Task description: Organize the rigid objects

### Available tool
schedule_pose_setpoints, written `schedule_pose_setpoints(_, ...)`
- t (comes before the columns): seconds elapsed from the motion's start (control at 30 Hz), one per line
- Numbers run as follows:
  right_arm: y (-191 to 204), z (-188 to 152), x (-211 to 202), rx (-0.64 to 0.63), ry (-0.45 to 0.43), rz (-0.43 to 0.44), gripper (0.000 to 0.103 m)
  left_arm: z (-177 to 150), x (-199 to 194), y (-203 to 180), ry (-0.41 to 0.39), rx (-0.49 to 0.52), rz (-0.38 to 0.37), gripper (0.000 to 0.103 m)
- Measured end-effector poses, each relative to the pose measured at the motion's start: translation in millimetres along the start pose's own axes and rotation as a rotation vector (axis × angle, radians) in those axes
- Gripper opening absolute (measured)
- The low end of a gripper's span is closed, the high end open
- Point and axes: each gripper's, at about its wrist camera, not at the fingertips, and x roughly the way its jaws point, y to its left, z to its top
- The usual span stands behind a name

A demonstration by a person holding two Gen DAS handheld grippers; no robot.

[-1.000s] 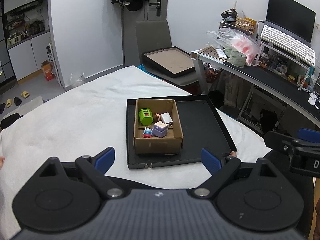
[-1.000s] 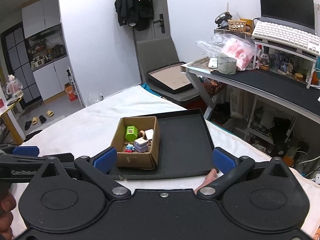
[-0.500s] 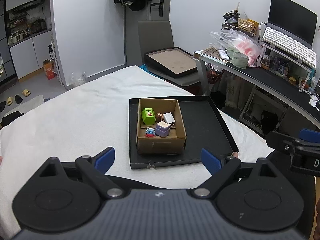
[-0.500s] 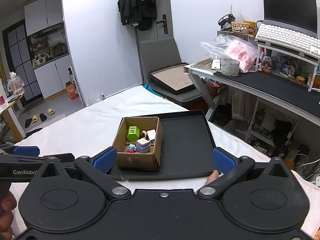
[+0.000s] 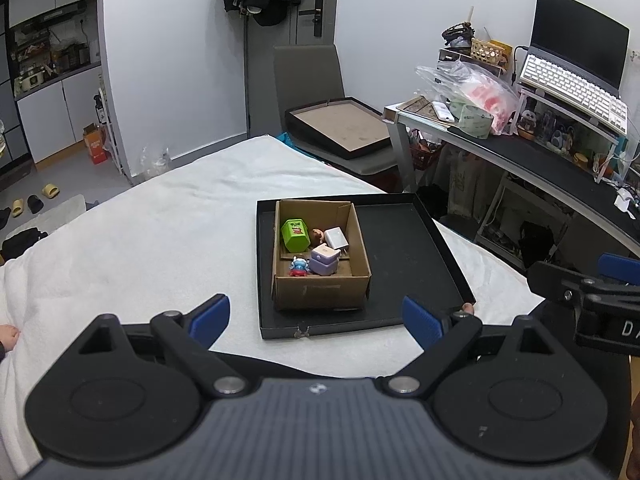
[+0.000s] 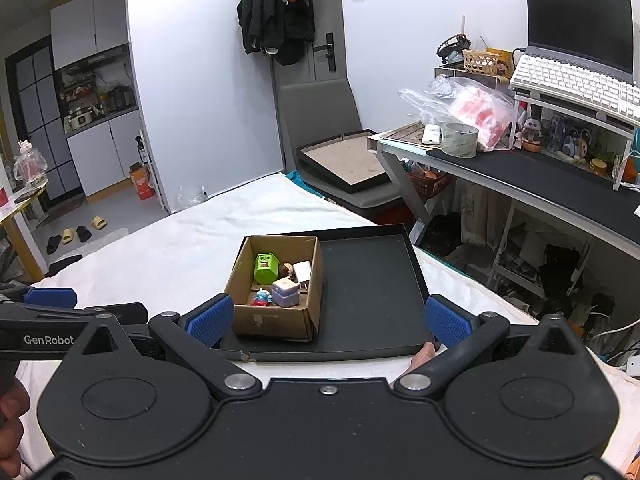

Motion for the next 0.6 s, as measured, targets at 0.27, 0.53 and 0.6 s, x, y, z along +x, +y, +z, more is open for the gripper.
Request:
schedule_pose_setpoints(0.27,2.7,0.4,-0.3,0.0,0.001,-0.007,0.103,-0.4,1.0,-0.7,0.003,-0.001,0.0,0.092)
schedule_pose_setpoints(0.53,1.2,0.1,-1.1,0.006,-0.003,-0.006,0.103,-1.8,0.9,-1.1,0.006,-0.002,0.0,0.092)
schedule_pose_setpoints(0.6,1.3,0.4,-1.4,0.007,-0.005,-0.006,0.103,-1.5,1.2,-1.2,0.007,-0.004,-0.001,0.092)
